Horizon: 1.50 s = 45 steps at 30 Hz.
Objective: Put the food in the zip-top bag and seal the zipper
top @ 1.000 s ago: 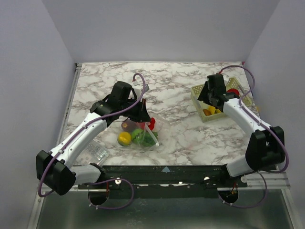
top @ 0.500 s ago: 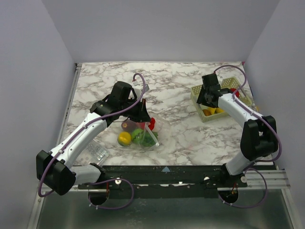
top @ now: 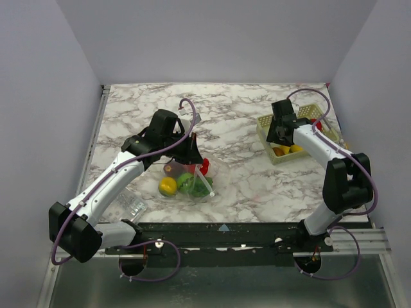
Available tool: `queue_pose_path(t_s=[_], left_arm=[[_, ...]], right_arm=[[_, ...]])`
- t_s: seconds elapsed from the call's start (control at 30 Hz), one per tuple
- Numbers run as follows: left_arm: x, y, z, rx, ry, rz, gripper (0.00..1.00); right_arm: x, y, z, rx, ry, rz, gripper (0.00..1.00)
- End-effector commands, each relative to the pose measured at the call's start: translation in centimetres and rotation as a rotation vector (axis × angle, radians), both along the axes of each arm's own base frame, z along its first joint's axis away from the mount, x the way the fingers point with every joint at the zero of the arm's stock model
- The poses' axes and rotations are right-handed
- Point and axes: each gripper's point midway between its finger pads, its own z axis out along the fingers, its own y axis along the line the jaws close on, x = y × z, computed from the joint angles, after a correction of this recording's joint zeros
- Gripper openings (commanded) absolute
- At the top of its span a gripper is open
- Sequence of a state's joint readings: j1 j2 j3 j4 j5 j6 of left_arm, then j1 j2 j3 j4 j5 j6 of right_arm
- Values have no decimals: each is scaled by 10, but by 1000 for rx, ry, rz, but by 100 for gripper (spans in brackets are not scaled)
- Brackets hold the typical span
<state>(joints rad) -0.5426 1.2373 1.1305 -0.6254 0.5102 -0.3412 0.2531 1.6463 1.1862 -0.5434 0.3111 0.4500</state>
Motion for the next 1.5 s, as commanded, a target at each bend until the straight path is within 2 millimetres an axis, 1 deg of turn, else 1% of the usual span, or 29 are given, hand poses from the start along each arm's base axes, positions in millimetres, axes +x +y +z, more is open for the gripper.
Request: queue_pose_path(t_s=[0.0,0.07,0.13,0.23,0.3,0.43,0.57,0.7,0.8,0.97,1.03,1.1,1.17,1.23,1.37,1.47], left_arm=[[-1,-2,7,-30,-18,-14,0],[-1,-2,7,-30,-20,-15,0],[-1,-1,8,-30,-22,-12,0],[-2,-1,8,-32,-24,-14,0],[-2,-2,9,-34,-23,-17,0],[-2,-2,8,-34,-20,-17,0],[-2,-1,7,-31,-20,-15,0],[-2,-2,7,-32,-19,-16,0],[-2,-2,7,-30,-19,-15,0],[-2,-3,7,-36,-11,-21,0],[-2,-3,7,-34,-13,-20,0],[-2,-3,7,-33,-15,-19,0],[-2,-3,7,-33,-14,-19,0],[-2,-3,6,-33,-13,-20,0],[-2,-4,6,-36,-8,-23,0],[-2,-4,6,-36,-7,-24,0]], right_arm=[[3,1,23,17,-36,22,52],[5,-2,26,10,-39,23,52],[3,-5,21,-3,-15,25,52],[-2,-8,8,-20,31,33,48],[-6,-9,-2,-24,57,31,42],[-12,-5,-15,-1,89,51,41],[-21,-8,-30,-26,152,63,42],[-30,-18,-45,-74,197,45,43],[-33,-18,-52,-68,218,48,47],[-31,-19,-64,-53,245,51,54],[-30,-20,-70,-43,260,47,54],[-29,-26,-76,-62,274,29,54],[-26,-32,-79,-90,276,8,54],[-22,-34,-77,-100,260,-6,54],[-14,-45,-60,-146,212,-47,53],[-7,-43,-48,-139,178,-36,52]])
